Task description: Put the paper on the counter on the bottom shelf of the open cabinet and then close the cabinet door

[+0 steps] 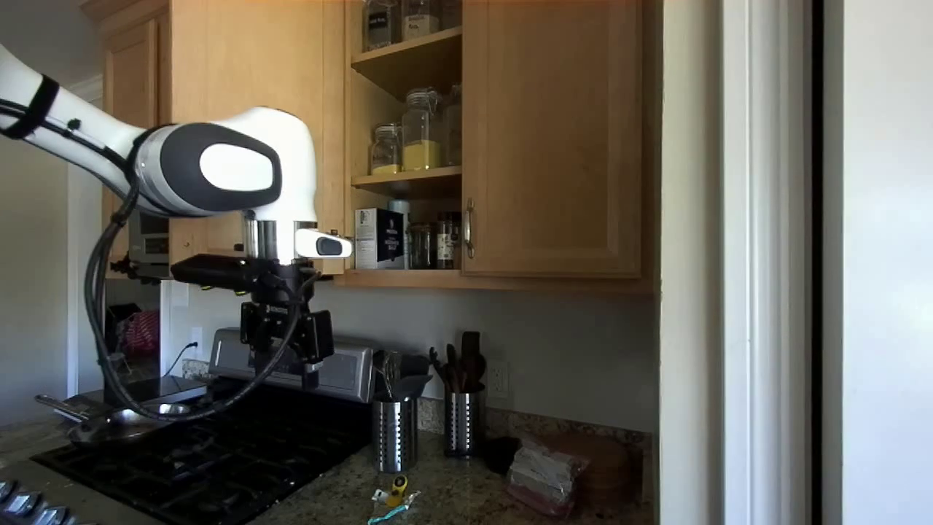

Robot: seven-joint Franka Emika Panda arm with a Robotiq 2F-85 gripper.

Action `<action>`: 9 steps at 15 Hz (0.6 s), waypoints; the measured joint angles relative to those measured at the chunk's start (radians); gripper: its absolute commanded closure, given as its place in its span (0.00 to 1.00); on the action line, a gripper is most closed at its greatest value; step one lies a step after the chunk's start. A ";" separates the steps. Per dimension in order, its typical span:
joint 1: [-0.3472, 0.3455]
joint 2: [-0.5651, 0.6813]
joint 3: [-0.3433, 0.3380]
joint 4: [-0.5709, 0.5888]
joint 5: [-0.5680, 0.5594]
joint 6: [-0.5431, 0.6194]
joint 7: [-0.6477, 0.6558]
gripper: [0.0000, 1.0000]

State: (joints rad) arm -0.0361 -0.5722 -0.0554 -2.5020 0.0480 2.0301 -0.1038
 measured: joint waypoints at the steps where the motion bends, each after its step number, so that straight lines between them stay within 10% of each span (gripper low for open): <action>1: 0.013 0.033 0.021 0.000 0.007 0.055 0.013 0.00; 9: 0.041 0.261 0.111 0.038 0.008 0.271 0.082 0.00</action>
State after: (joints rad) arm 0.0045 -0.3111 0.0553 -2.4642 0.0557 2.3008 -0.0218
